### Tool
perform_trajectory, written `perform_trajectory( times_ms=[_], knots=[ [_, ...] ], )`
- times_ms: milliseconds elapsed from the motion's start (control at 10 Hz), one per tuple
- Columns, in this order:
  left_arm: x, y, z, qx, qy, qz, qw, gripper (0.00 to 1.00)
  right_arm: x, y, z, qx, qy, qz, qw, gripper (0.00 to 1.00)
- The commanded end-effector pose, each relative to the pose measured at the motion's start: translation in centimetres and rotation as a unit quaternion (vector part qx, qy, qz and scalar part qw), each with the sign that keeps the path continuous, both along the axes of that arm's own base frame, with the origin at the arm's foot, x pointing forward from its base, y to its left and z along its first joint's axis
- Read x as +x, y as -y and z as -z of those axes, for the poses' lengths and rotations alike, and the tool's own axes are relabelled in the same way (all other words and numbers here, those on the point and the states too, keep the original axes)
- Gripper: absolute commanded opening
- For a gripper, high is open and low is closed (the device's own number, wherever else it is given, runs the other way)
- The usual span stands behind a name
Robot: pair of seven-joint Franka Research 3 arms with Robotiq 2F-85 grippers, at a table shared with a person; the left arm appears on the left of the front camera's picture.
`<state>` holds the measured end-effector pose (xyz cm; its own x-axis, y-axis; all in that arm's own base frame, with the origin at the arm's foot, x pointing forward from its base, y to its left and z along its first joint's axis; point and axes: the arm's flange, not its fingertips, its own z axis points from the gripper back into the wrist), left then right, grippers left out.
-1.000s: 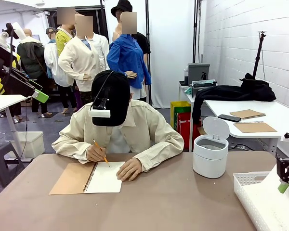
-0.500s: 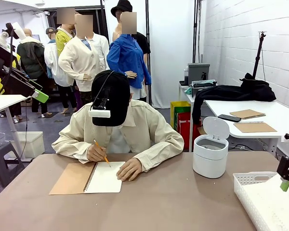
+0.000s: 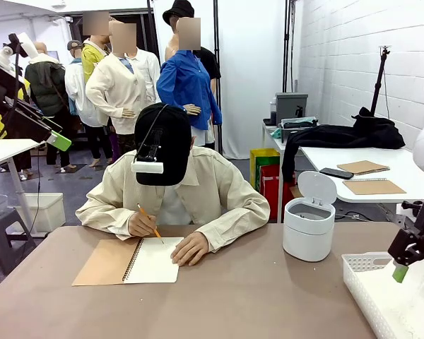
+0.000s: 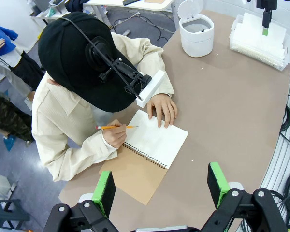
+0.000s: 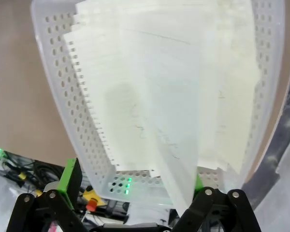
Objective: Sort the paper based on its condition.
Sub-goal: If a person hands you a paper, place it in the Organizing basket , and if it's crumpled, put it in the Trash can.
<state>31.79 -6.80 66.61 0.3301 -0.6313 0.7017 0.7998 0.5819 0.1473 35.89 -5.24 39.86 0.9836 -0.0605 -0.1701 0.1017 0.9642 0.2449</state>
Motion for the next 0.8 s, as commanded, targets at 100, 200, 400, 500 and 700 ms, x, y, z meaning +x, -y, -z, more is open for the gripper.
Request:
perform_trajectory(
  times_ms=[100,200,400,500,700],
  knots=[
    [0.0,-0.1,0.0,-0.002,0.000,0.001,1.000,1.00,1.7,0.9,-0.8,-0.015,0.025,0.001,1.000,1.00],
    [0.0,-0.1,0.0,-0.002,0.000,0.001,1.000,1.00,2.5,1.8,-1.4,-0.035,0.039,-0.011,0.999,1.00],
    [0.0,-0.1,0.0,-0.002,0.000,0.001,1.000,1.00,3.8,3.1,-2.7,-0.061,0.058,-0.033,0.996,1.00],
    [0.0,-0.1,0.0,-0.002,0.000,0.001,1.000,1.00,4.7,3.4,-3.8,-0.068,0.074,-0.042,0.994,1.00],
    [0.0,-0.1,0.0,-0.002,0.000,0.001,1.000,1.00,7.1,4.0,-5.9,-0.088,0.101,-0.073,0.988,1.00]
  ],
)
